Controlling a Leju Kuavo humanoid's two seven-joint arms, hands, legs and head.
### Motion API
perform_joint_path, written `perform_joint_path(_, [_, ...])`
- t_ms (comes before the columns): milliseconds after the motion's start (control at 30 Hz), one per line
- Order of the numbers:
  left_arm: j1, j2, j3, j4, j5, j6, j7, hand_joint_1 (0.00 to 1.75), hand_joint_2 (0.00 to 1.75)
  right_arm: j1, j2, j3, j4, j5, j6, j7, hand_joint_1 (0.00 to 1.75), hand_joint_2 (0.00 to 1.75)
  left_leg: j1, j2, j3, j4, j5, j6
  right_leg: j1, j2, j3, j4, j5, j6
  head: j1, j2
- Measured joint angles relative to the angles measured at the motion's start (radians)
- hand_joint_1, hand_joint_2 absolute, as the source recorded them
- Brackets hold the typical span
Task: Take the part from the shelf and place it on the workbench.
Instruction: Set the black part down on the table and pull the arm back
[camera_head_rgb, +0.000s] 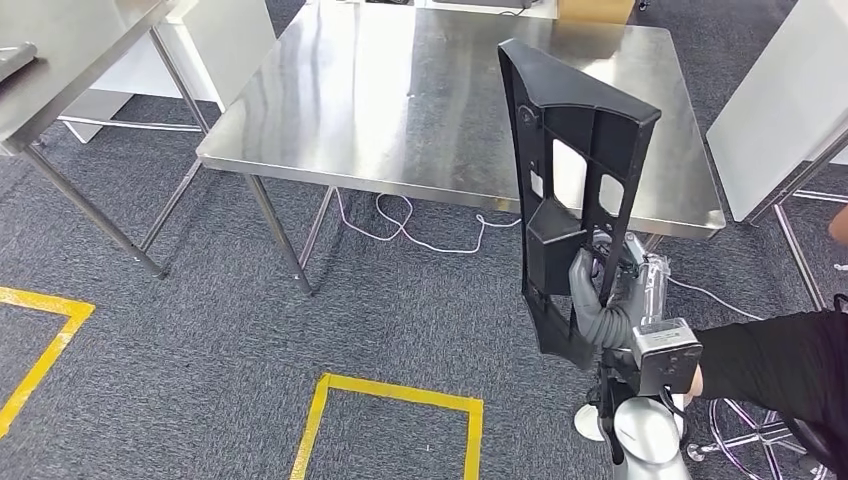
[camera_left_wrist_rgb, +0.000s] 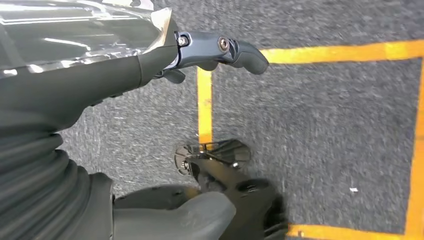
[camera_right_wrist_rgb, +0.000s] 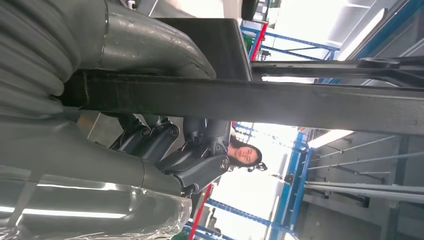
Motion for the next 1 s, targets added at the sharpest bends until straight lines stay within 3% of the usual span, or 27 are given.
perform_joint_path(33, [0.001, 0.0, 0.0, 0.0, 0.0, 0.001, 0.0, 0.0, 1.75, 0.001, 0.0, 0.001, 0.001, 0.0, 0.0, 0.0, 1.75, 1.75, 0.001, 0.001, -0.045, 0.057, -0.008, -0.002, 0.001, 0.0, 0.009, 0.0, -0.009, -0.001, 0.0, 0.0])
perform_joint_path(67, [0.002, -0.001, 0.0, 0.0, 0.0, 0.002, 0.0, 0.0, 1.75, 0.002, 0.0, 0.002, 0.002, 0.0, 0.0, 0.0, 1.75, 1.75, 0.001, 0.001, -0.074, 0.079, 0.006, -0.003, 0.001, 0.001, 0.019, 0.0, -0.018, 0.0, 0.0, 0.0])
perform_joint_path(100, [0.003, -0.001, 0.0, 0.0, 0.0, 0.004, 0.0, 0.0, 1.75, 0.003, 0.0, 0.002, 0.002, 0.0, 0.0, 0.0, 1.75, 1.75, 0.001, 0.001, -0.084, 0.06, 0.043, -0.001, 0.001, 0.002, 0.033, 0.0, -0.028, 0.002, 0.0, 0.0])
perform_joint_path(167, [0.004, -0.001, 0.001, 0.0, 0.0, 0.007, 0.0, 0.0, 1.75, 0.003, 0.0, 0.002, 0.002, -0.001, 0.0, 0.0, 1.75, 1.75, -0.001, 0.001, -0.053, -0.068, 0.15, 0.01, 0.001, 0.003, 0.061, -0.002, -0.051, 0.006, 0.0, 0.0])
perform_joint_path(200, [0.004, -0.001, 0.002, 0.0, 0.0, 0.008, 0.0, 0.0, 1.75, 0.002, 0.0, 0.002, 0.003, -0.001, 0.0, 0.0, 1.75, 1.75, -0.004, 0.002, -0.03, -0.129, 0.183, 0.017, 0.004, 0.003, 0.072, -0.003, -0.062, 0.011, 0.001, 0.0])
perform_joint_path(233, [0.003, -0.001, 0.004, 0.0, 0.0, 0.009, -0.001, 0.0, 1.75, 0.001, 0.0, 0.002, 0.003, -0.001, 0.0, 0.0, 1.75, 1.75, -0.009, 0.003, -0.013, -0.169, 0.196, 0.025, 0.006, 0.004, 0.079, -0.008, -0.071, 0.017, 0.0, 0.0])
perform_joint_path(367, [0.003, -0.002, 0.01, 0.0, 0.0, 0.011, -0.001, 0.0, 1.75, -0.004, -0.001, 0.002, 0.004, -0.002, 0.0, -0.001, 1.75, 1.75, -0.016, 0.004, 0.025, -0.21, 0.175, 0.055, 0.015, 0.003, 0.11, 0.001, -0.077, 0.041, -0.001, 0.0])
perform_joint_path(400, [0.003, -0.003, 0.01, 0.0, 0.0, 0.011, -0.001, 0.0, 1.75, -0.006, -0.002, 0.002, 0.005, -0.003, 0.0, -0.001, 1.75, 1.75, -0.015, 0.003, 0.04, -0.216, 0.172, 0.061, 0.016, 0.002, 0.098, 0.027, -0.082, 0.042, 0.0, 0.0])
perform_joint_path(433, [0.003, -0.004, 0.011, 0.0, 0.0, 0.011, -0.002, 0.0, 1.75, -0.009, -0.002, 0.003, 0.006, -0.003, 0.0, -0.001, 1.75, 1.75, -0.013, 0.002, 0.055, -0.221, 0.168, 0.065, 0.016, 0.001, 0.071, 0.073, -0.092, 0.041, 0.002, 0.0])
perform_joint_path(533, [0.003, -0.004, 0.012, 0.0, 0.0, 0.011, -0.002, 0.0, 1.75, -0.014, -0.003, 0.004, 0.011, -0.005, 0.0, -0.001, 1.75, 1.75, -0.013, -0.001, 0.079, -0.224, 0.145, 0.071, 0.012, 0.001, -0.06, 0.245, -0.142, 0.037, 0.006, 0.0])
perform_joint_path(567, [0.004, -0.004, 0.012, 0.0, 0.0, 0.011, -0.002, 0.0, 1.75, -0.013, -0.003, 0.004, 0.013, -0.005, 0.0, 0.0, 1.75, 1.75, -0.014, -0.002, 0.09, -0.224, 0.135, 0.071, 0.011, 0.001, -0.092, 0.264, -0.15, 0.04, 0.007, 0.0])
perform_joint_path(600, [0.005, -0.005, 0.012, 0.0, 0.0, 0.011, -0.002, 0.0, 1.75, -0.013, -0.003, 0.004, 0.014, -0.005, 0.0, 0.0, 1.75, 1.75, -0.014, -0.004, 0.103, -0.224, 0.124, 0.07, 0.01, 0.001, -0.107, 0.251, -0.141, 0.047, 0.007, 0.0])
perform_joint_path(633, [0.006, -0.005, 0.012, 0.0, 0.0, 0.011, -0.002, 0.0, 1.75, -0.013, -0.003, 0.004, 0.015, -0.005, -0.001, 0.001, 1.75, 1.75, -0.014, -0.005, 0.119, -0.224, 0.113, 0.068, 0.008, 0.0, -0.106, 0.203, -0.113, 0.057, 0.008, 0.0])
perform_joint_path(700, [0.008, -0.006, 0.013, 0.0, -0.001, 0.01, -0.002, 0.0, 1.75, -0.012, -0.003, 0.004, 0.017, -0.005, -0.001, 0.003, 1.75, 1.75, -0.014, -0.007, 0.148, -0.223, 0.086, 0.06, 0.006, -0.004, -0.084, 0.084, -0.021, 0.071, 0.008, 0.0])
perform_joint_path(767, [0.007, -0.006, 0.013, 0.0, -0.002, 0.008, 0.0, 0.0, 1.75, -0.012, -0.002, 0.004, 0.02, -0.004, -0.002, 0.005, 1.75, 1.75, -0.015, -0.007, 0.166, -0.224, 0.062, 0.048, 0.012, -0.013, -0.063, 0.031, 0.026, 0.056, 0.006, 0.0])
perform_joint_path(833, [0.006, -0.005, 0.014, 0.0, -0.002, 0.006, 0.001, 0.0, 1.75, -0.015, -0.001, 0.005, 0.021, -0.002, -0.003, 0.006, 1.75, 1.75, -0.015, -0.003, 0.18, -0.219, 0.051, 0.037, 0.015, -0.014, -0.048, 0.028, 0.018, 0.028, 0.004, 0.0])
perform_joint_path(900, [0.004, -0.005, 0.014, 0.0, -0.002, 0.003, 0.001, 0.0, 1.75, -0.018, 0.0, 0.004, 0.02, 0.003, -0.005, 0.006, 1.75, 1.75, -0.012, 0.002, 0.169, -0.176, 0.048, 0.029, 0.01, -0.009, -0.03, 0.022, 0.011, 0.009, 0.003, 0.0])
perform_joint_path(933, [0.002, -0.004, 0.014, 0.0, -0.002, 0.002, 0.001, 0.0, 1.75, -0.02, 0.001, 0.004, 0.02, 0.006, -0.007, 0.006, 1.75, 1.75, -0.01, 0.004, 0.143, -0.132, 0.042, 0.024, 0.008, -0.007, -0.02, 0.02, 0.004, 0.001, 0.002, 0.0])
perform_joint_path(1000, [0.001, -0.004, 0.014, 0.0, -0.002, 0.002, 0.001, 0.0, 1.75, -0.02, 0.003, 0.005, 0.02, 0.013, -0.013, 0.005, 1.75, 1.75, -0.006, 0.005, 0.053, -0.006, 0.009, 0.013, 0.008, -0.005, -0.003, 0.019, -0.012, -0.008, 0.001, 0.0])
